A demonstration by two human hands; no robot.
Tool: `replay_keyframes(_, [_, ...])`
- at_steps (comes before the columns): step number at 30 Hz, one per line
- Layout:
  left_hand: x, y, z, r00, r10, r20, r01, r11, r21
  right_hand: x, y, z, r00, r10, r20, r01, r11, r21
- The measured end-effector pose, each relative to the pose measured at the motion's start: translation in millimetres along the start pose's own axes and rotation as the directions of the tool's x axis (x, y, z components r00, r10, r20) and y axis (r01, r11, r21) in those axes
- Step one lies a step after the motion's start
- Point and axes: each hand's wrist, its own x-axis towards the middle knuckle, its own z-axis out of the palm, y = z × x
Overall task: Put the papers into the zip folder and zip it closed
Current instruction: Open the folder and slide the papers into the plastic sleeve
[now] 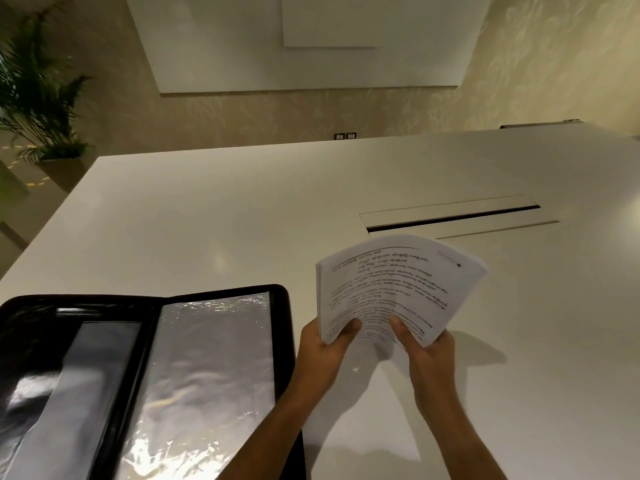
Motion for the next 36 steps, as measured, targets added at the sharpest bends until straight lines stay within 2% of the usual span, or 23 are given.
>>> replay_keyframes(8, [2.8,12.9,3.3,0.996,-0.017,-0.09,0.011,0.998,-0.063,3.5,5.9,-7.5,0.996,0.018,-0.089,-0.022,0.999,-0.042])
replay_keyframes(11, [1.7,18.8,-0.6,0.997,-0.009,-0.073,0.002,0.996,-0.094,3.2,3.8,-6.4,0.997,-0.003,-0.079,-0.001,0.999,-0.053])
replay_keyframes(15, [6.9,25.9,-18.0,0.998,0.017,-0.068,-0.021,0.999,-0.048,0.4,-1.0,3.3,1.0,0.012,-0.014,-0.013,0.999,-0.03])
replay_keyframes(19, [13.8,48.6,-52.0,0.999,-0.007,-0.033,0.007,1.0,0.023,0.5,-11.3,20.5,0.998,0.015,0.059,-0.012,0.998,-0.059])
replay_keyframes(22, [29.7,60.0,-99.7,1.0,-0.021,-0.015,0.023,0.994,0.111,0.7,-17.4,42.5,0.992,0.044,0.116,-0.042,0.999,-0.016])
replay_keyframes(24, [45.3,58.9,-139.7,0.996,-0.017,-0.083,0.026,0.993,0.114,1.9,-22.0,59.9,0.989,0.066,0.134,-0.073,0.996,0.044])
replay_keyframes(25, [52.8,56.7,-159.9,0.991,-0.002,-0.137,0.026,0.985,0.17,2.6,-23.6,68.2,0.988,0.07,0.134,-0.08,0.994,0.07])
replay_keyframes(26, [61.2,51.0,-181.5,0.98,0.037,-0.193,0.026,0.95,0.313,3.1,-25.0,75.5,0.989,0.071,0.131,-0.084,0.992,0.098])
replay_keyframes(27, [69.0,43.2,-203.0,0.971,0.093,-0.219,0.032,0.861,0.507,3.6,-25.5,82.3,0.989,0.07,0.129,-0.087,0.988,0.131])
replay_keyframes(28, [75.2,35.4,-222.8,0.968,0.14,-0.21,0.053,0.702,0.711,3.7,-26.2,89.1,0.989,0.07,0.128,-0.091,0.982,0.167])
replay_keyframes(29, [80.0,27.0,-239.3,0.971,0.166,-0.175,0.07,0.501,0.863,3.5,-26.5,95.7,0.989,0.071,0.126,-0.095,0.976,0.197])
replay_keyframes(30, [84.4,19.6,-252.5,0.977,0.177,-0.117,0.057,0.312,0.948,3.5,-26.5,102.7,0.99,0.072,0.12,-0.097,0.971,0.219])
replay_keyframes(31, [88.4,13.0,-262.0,0.984,0.166,-0.06,0.032,0.166,0.986,4.3,-25.6,109.4,0.991,0.075,0.111,-0.099,0.966,0.238])
replay_keyframes(32, [90.9,8.1,-267.9,0.99,0.141,-0.019,0.008,0.077,0.997,5.5,-24.8,115.9,0.992,0.079,0.097,-0.102,0.961,0.257])
replay_keyframes(33, [92.4,6.4,-270.7,0.991,0.13,0.003,-0.009,0.044,0.999,7.3,-24.0,122.1,0.993,0.083,0.078,-0.102,0.956,0.277])
replay_keyframes(36, [96.0,6.7,-274.9,0.981,0.192,0.037,-0.052,0.074,0.996,14.7,-20.6,136.7,0.996,0.09,-0.001,-0.085,0.944,0.32])
